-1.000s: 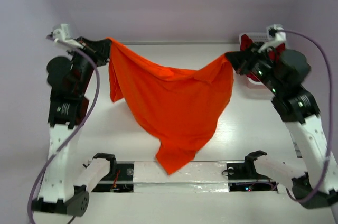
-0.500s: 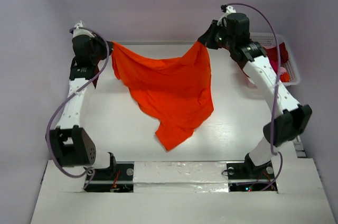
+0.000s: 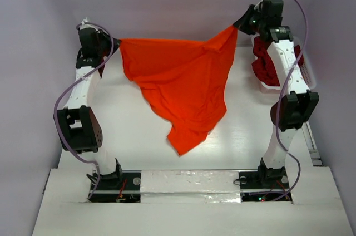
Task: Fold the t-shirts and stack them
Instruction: Flatten out the tshirt
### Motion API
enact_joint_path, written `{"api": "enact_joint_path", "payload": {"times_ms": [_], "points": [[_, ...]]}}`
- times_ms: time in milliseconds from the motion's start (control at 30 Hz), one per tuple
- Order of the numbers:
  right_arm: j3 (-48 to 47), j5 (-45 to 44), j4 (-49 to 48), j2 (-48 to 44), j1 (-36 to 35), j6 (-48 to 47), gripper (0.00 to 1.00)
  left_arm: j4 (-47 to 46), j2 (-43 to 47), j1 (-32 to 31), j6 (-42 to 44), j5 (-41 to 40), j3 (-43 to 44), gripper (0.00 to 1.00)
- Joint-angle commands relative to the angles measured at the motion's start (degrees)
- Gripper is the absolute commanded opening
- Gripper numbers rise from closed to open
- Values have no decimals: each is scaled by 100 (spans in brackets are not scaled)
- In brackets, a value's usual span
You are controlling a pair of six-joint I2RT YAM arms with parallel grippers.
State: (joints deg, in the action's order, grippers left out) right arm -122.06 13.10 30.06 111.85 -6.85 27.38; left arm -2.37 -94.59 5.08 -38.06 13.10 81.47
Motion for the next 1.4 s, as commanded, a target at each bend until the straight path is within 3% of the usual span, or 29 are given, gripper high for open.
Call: {"api": "enact_joint_path", "payload": {"times_ms": [0,133,233,400,633,833,933,1133,1367], "points": [[-791,44,86,29,167,-197,0,-405,98,89,-184,359,536,0],[-689,333,325,-231,106,-145,0,-273,518,89,-158,439,529,0],[470,394,-218,-874,53,-22,0,-97,992,89,-17,360,161,0],[1140,465,-124,-1743,52,-127,0,-88,1758,89,71,307,-430,0],[2291,544,-220,-3236,-255,31,0,17,3015,89,-368,1105,-782,0],[3494,728,-762,-5092,-615,347,0,526,4070,28,-623,1808,287,0],[3760,895,-950,-5963,-616,698,0,920,4466,-111,-694,1750,955,0],[3128,756,-511,-5711,-695,506,0,1134,4555,-245,-351,1248,1170,0],[1980,255,-256,-4077,-695,76,0,1081,3170,-245,228,484,1309,0]]}}
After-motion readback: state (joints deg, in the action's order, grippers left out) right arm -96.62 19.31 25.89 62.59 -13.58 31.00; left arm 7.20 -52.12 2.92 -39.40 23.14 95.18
